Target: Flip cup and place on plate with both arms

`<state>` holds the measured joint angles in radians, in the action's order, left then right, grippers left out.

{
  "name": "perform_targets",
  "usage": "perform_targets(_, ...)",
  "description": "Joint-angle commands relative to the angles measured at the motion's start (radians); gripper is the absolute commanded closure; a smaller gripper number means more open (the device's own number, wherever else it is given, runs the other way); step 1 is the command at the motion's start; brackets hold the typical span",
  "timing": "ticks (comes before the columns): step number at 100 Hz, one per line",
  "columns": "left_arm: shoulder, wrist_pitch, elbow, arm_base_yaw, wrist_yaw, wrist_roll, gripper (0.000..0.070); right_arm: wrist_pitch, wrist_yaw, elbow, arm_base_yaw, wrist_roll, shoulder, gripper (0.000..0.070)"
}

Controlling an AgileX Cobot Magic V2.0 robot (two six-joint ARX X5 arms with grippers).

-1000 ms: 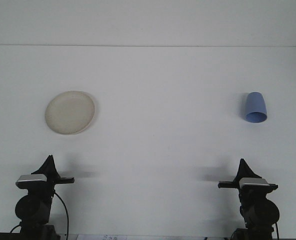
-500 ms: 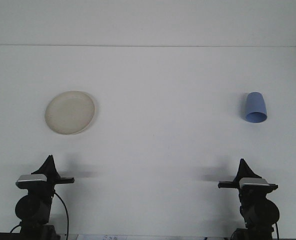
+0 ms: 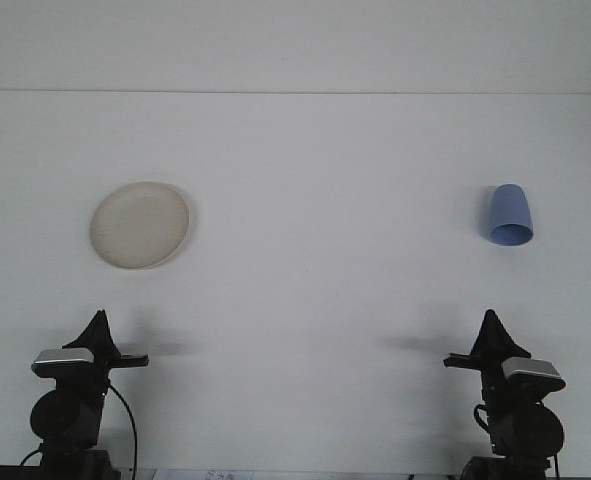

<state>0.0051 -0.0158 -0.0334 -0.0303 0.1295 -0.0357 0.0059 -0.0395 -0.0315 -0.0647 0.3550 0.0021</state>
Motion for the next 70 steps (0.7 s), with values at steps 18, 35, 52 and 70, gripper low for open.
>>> perform_targets(18,-0.002,-0.014,0.019,0.001,0.003,-0.001,0.0684,-0.038,0.132,-0.219,0.000,-0.040,0.160,0.0423)
perform_targets(35,-0.002,-0.014,0.019,0.001,0.003,-0.001,0.0684,-0.060,0.143,-0.377,-0.001,-0.131,0.411,0.0175)
perform_targets(52,-0.002,-0.014,0.019,0.001,0.003,-0.001,0.0684,-0.046,0.224,-0.497,-0.009,-0.248,0.673,0.0176)
perform_targets(70,-0.002,-0.014,0.019,0.001,0.003,-0.001,0.0684,0.029,0.221,-0.533,-0.083,-0.327,0.908,0.0184)
